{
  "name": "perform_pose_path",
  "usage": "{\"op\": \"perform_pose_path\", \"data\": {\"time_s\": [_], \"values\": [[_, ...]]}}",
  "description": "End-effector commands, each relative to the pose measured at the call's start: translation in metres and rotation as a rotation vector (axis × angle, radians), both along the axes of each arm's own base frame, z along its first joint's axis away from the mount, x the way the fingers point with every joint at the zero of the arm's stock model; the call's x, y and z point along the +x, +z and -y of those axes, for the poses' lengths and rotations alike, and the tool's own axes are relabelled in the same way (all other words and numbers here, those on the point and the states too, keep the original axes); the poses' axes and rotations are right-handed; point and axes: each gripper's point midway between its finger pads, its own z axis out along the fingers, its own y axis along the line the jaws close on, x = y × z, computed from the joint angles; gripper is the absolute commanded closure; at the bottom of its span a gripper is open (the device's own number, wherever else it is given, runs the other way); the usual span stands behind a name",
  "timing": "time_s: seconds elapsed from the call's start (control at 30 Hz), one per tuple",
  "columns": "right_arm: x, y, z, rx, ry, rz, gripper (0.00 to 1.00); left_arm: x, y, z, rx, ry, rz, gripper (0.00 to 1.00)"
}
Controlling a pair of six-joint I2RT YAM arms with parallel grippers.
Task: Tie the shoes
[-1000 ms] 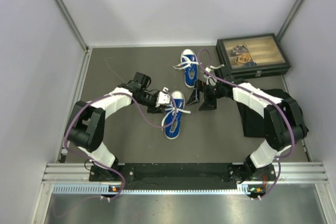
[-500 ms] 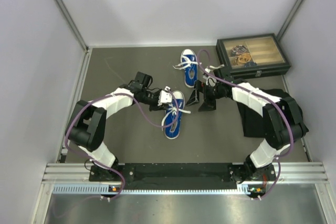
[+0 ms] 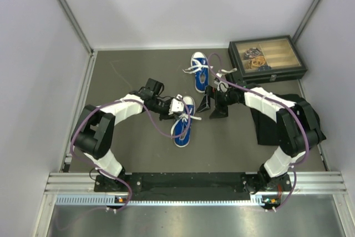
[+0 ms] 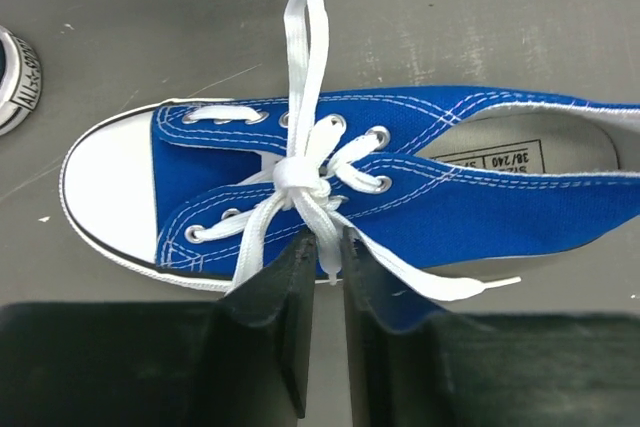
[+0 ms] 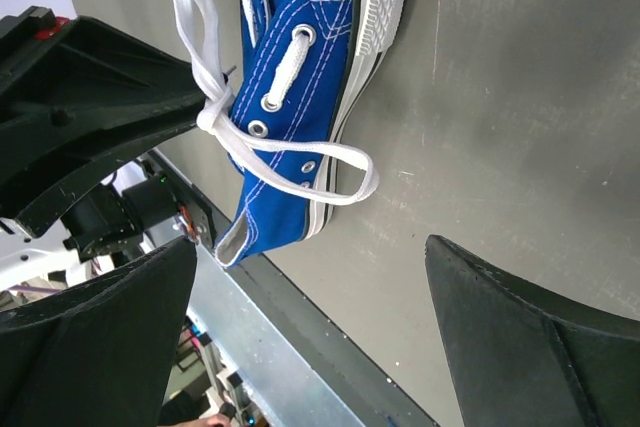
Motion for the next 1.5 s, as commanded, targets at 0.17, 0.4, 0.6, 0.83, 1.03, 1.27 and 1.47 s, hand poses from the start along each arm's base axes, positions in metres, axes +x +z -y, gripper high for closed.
{"op": "perform_pose_path", "data": {"time_s": [0.17,0.4,0.6,0.83,1.03,1.27,1.47], "values": [[0.002,-0.001,0.000,0.010,0.004,0.000,0.06,0.000,0.002,-0.007,0.001,0.021,-0.013,1.00],[0.004,0.000,-0.004,0.041,0.000,-0.006,0.09,0.005,-0.001,-0.034,0.024,0.063,-0.034,1.00],[0.004,0.001,-0.009,0.073,-0.006,-0.024,0.17,0.003,-0.006,-0.046,0.052,0.067,-0.045,1.00],[0.009,0.002,-0.017,0.126,-0.017,-0.042,0.32,0.003,-0.014,-0.068,0.097,0.080,-0.054,1.00],[0.010,-0.002,-0.027,0.145,-0.005,-0.060,0.41,0.002,-0.020,-0.078,0.127,0.085,-0.058,1.00],[0.004,-0.002,-0.049,0.177,0.044,-0.070,0.45,0.004,-0.022,-0.078,0.120,0.103,-0.063,1.00],[0.003,-0.002,-0.060,0.185,0.065,-0.073,0.47,0.003,-0.026,-0.082,0.138,0.098,-0.066,1.00]]}}
